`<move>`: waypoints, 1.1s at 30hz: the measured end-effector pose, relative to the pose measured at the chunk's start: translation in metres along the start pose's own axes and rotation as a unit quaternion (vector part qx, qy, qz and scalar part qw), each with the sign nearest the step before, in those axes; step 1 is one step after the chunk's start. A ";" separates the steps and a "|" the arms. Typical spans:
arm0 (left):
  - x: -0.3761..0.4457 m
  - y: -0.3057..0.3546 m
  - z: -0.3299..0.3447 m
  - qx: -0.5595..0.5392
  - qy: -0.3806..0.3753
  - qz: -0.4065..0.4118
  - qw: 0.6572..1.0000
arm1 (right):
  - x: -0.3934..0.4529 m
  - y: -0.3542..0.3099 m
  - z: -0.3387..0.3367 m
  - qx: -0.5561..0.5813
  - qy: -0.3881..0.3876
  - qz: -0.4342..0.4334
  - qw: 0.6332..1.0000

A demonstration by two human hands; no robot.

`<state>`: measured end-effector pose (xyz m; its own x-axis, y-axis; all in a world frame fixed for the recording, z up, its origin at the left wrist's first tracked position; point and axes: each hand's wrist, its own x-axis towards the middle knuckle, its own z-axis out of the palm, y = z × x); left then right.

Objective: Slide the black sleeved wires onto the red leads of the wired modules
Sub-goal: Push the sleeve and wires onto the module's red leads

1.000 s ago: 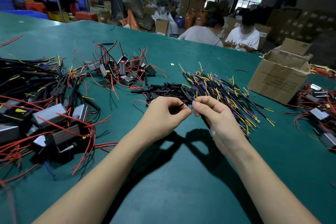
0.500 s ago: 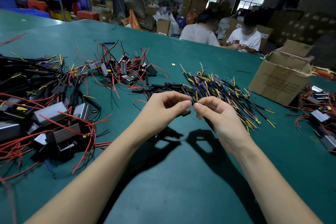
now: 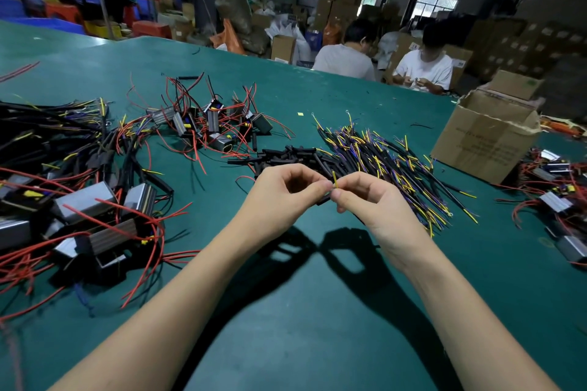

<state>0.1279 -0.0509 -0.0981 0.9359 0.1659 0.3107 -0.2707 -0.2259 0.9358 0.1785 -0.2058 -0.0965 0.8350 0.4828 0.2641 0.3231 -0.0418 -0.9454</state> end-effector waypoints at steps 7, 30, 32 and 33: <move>-0.002 0.002 -0.002 0.121 0.004 0.036 0.992 | -0.001 -0.004 -0.002 -0.084 -0.004 -0.014 0.996; -0.001 0.001 -0.009 0.036 -0.015 0.001 0.999 | -0.001 -0.005 -0.002 -0.072 0.023 -0.029 0.997; -0.001 0.000 -0.010 0.044 -0.015 -0.006 0.999 | -0.001 -0.005 -0.002 -0.070 0.016 -0.029 0.997; -0.001 0.000 -0.010 0.049 -0.018 -0.009 0.999 | -0.002 -0.005 -0.002 -0.070 0.014 -0.028 0.997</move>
<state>0.1248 -0.0413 -0.0964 0.9484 0.1376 0.2857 -0.2316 -0.3153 0.9203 0.1765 -0.2079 -0.0921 0.8249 0.4640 0.3230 0.4274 -0.1379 -0.8935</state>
